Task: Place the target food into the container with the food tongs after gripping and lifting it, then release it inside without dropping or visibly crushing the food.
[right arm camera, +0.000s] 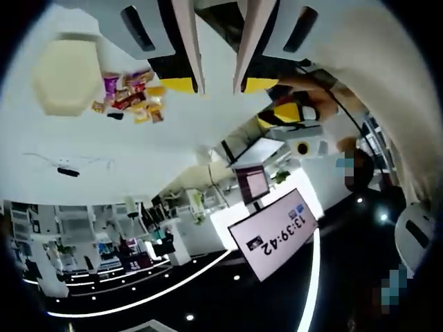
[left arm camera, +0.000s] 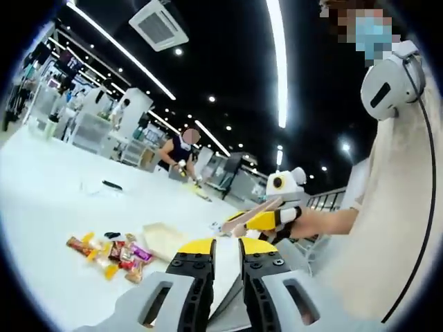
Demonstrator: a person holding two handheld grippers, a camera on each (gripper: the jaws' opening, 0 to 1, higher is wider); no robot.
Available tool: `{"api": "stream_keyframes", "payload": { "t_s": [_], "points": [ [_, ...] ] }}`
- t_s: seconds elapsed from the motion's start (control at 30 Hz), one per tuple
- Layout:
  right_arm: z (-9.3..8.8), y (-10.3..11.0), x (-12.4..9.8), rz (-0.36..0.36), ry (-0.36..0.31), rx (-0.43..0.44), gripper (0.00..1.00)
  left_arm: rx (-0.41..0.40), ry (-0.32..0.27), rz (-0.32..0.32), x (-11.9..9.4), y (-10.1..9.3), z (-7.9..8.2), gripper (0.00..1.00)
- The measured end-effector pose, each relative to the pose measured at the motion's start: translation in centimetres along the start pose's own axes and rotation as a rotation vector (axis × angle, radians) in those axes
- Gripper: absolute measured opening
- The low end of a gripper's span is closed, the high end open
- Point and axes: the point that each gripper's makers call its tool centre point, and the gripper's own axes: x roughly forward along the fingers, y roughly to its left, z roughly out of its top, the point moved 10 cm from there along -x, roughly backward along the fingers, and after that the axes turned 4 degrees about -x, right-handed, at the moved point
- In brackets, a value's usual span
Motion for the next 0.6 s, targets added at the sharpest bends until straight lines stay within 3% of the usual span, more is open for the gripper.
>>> {"api": "stream_keyframes", "payload": {
  "t_s": [0.23, 0.47, 0.6],
  "points": [
    [-0.6, -1.4, 1.0, -0.051, 0.067, -0.047, 0.25, 0.019, 0.031, 0.042, -0.4, -0.1, -0.7, 0.22],
    [-0.5, -2.8, 1.9, -0.091, 0.096, -0.074, 0.26, 0.029, 0.054, 0.11, -0.9, 0.3, -1.2, 0.34],
    [-0.4, -3.2, 2.7, -0.099, 0.117, -0.1, 0.26, 0.029, 0.062, 0.13, -1.1, 0.2, -1.6, 0.36]
  ]
}}
